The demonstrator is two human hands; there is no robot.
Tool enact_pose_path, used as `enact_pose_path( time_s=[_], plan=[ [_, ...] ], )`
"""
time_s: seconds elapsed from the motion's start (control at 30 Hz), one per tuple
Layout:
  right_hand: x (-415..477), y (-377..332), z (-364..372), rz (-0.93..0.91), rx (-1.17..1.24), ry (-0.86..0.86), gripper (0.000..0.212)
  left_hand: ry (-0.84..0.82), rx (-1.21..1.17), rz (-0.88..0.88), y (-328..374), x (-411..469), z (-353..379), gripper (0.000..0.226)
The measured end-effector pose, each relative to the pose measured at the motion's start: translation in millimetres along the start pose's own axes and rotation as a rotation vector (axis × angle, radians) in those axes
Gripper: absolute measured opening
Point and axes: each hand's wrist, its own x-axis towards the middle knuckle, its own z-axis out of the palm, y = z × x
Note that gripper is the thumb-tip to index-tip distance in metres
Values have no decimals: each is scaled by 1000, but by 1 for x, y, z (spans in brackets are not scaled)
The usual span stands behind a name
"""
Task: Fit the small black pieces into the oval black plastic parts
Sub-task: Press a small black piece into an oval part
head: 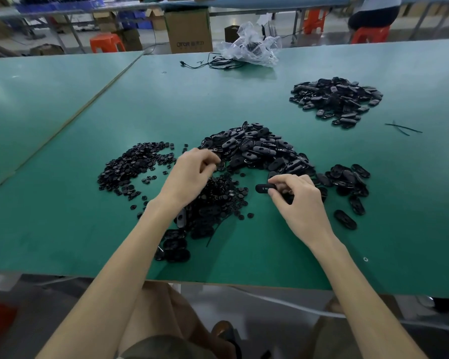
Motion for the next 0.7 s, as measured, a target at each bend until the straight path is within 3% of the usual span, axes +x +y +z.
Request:
enact_pose_path(
  time_s=[0.1,0.2,0.3,0.5,0.7],
  plan=[
    [0,0,0,3,3,-9,20,-136,242,25,4,-6,3,33],
    [0,0,0,2,1,-12,19,-120,345,46,6,-11,12,24],
    [0,0,0,0,-4,-18,18,-53,364,64,7,-14,19,11],
    [0,0,0,-4,-1,-17,18,49,342,77,11,-18,24,5],
    [0,1,0,13,36,-13,19,118,156,33,19,-17,28,8]
  ],
)
